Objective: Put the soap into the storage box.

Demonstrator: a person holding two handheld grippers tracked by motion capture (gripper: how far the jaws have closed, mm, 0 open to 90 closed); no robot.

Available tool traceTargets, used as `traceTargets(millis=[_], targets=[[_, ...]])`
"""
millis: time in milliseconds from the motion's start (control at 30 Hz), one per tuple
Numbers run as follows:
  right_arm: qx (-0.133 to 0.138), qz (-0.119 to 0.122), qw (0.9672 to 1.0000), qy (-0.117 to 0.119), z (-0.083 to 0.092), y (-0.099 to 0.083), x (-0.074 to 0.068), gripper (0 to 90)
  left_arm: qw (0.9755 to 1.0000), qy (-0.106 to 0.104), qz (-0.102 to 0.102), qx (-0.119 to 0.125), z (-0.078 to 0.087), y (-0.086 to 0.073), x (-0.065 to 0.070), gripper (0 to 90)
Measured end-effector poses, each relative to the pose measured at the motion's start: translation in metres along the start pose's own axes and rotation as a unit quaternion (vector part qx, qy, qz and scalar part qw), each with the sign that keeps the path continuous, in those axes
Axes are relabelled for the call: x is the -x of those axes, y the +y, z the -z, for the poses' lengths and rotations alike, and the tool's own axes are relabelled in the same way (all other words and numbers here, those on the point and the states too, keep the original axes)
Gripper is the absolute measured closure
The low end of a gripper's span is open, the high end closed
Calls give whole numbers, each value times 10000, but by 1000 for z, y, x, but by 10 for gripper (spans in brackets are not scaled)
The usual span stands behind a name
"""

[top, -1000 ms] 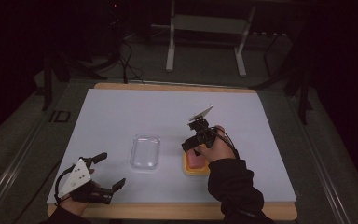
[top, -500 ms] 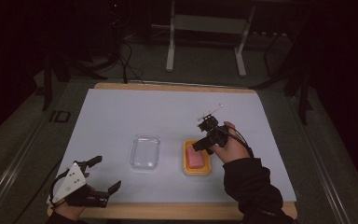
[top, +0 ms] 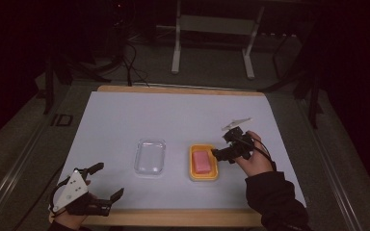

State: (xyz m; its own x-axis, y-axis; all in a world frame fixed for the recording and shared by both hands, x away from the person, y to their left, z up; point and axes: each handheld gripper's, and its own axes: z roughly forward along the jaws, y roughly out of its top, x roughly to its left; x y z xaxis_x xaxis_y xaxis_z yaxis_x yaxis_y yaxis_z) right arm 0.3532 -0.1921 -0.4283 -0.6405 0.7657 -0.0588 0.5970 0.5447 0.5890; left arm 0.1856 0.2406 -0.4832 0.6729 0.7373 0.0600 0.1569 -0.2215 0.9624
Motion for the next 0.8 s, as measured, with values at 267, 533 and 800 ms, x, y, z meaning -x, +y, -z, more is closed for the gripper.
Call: traceTargets(millis=[267,533,800], targets=[[357,-363,9986,-120,8,-28,15,128,10000,26,25,-22,2,-1,1,2],[594,-653,9959,-208,18,-55,25,128,10000,48,33,-38,3,-2,1,2],[770,-775,9936,-272,23,-71,28,127,10000,33,38,-47,2,-2,1,2]])
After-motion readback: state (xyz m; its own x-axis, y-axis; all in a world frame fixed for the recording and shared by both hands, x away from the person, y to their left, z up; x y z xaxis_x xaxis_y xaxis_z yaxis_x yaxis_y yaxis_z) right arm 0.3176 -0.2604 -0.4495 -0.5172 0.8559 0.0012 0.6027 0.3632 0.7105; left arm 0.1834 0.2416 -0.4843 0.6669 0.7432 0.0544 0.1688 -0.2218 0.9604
